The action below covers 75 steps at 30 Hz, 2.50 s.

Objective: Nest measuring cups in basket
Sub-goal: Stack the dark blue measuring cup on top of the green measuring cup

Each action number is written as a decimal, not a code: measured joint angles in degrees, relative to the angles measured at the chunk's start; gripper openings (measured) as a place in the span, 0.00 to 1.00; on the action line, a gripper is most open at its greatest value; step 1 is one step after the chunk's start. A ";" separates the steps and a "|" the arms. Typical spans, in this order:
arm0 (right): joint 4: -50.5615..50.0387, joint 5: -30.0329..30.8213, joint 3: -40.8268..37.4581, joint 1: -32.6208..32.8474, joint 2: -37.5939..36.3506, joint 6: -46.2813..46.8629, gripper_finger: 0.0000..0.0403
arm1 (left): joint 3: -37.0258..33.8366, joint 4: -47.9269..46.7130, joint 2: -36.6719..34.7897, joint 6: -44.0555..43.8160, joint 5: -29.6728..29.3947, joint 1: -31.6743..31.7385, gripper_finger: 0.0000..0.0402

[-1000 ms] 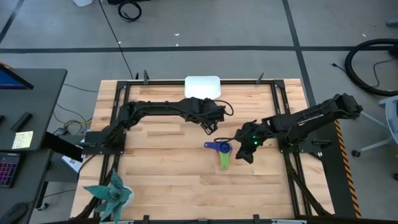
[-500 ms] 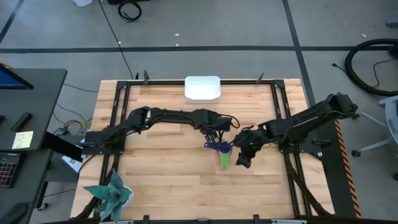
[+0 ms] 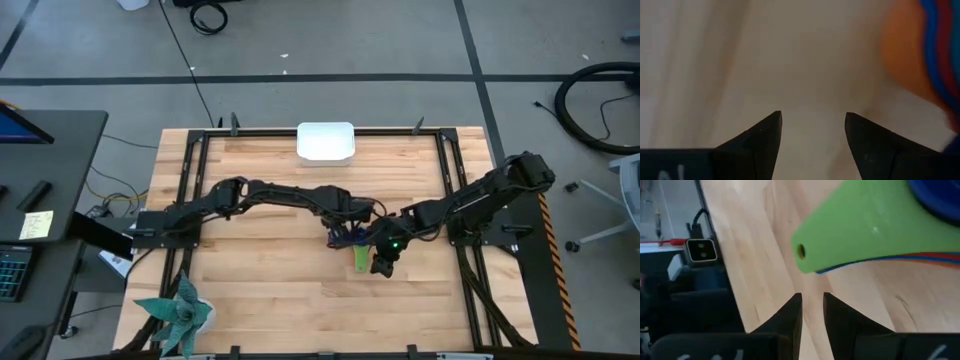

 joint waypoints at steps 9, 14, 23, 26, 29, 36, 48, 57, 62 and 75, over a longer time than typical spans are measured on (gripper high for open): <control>3.90 2.59 -0.04 0.51 0.96 -2.16 0.20 | 0.02 -1.45 -0.02 -1.85 5.13 -2.68 0.55; 5.95 5.03 -0.04 0.69 0.90 -5.08 0.20 | 0.02 -1.56 -0.02 -3.69 7.08 -2.93 0.55; 7.24 5.68 -0.04 0.85 0.90 -10.39 0.19 | 0.01 0.46 -0.02 -1.12 14.55 -3.12 0.55; 8.81 6.61 -0.04 0.96 0.90 -12.80 0.19 | 0.00 2.38 -0.02 1.01 18.88 -3.17 0.55; 10.03 6.59 -0.04 1.01 0.90 -13.84 0.19 | 0.00 3.75 -0.02 2.76 22.61 -3.19 0.55; 8.78 3.47 -0.04 1.05 0.45 -13.63 0.19 | 0.00 3.02 -0.02 6.24 23.50 -3.17 0.55; -0.77 7.37 -0.02 1.76 -1.73 -12.18 0.15 | 0.00 3.01 -0.13 9.03 22.95 -3.56 0.55; 7.13 9.41 -4.14 1.70 -1.73 -15.37 0.15 | 0.00 4.89 0.14 18.67 23.20 -3.52 0.55; 13.03 8.46 -7.38 1.64 -1.70 -15.12 0.15 | -0.07 8.52 0.20 22.60 23.97 -3.48 0.55; 14.63 9.80 -8.63 1.38 -1.62 -27.56 0.15 | -0.13 10.71 0.26 26.37 28.78 -3.47 0.55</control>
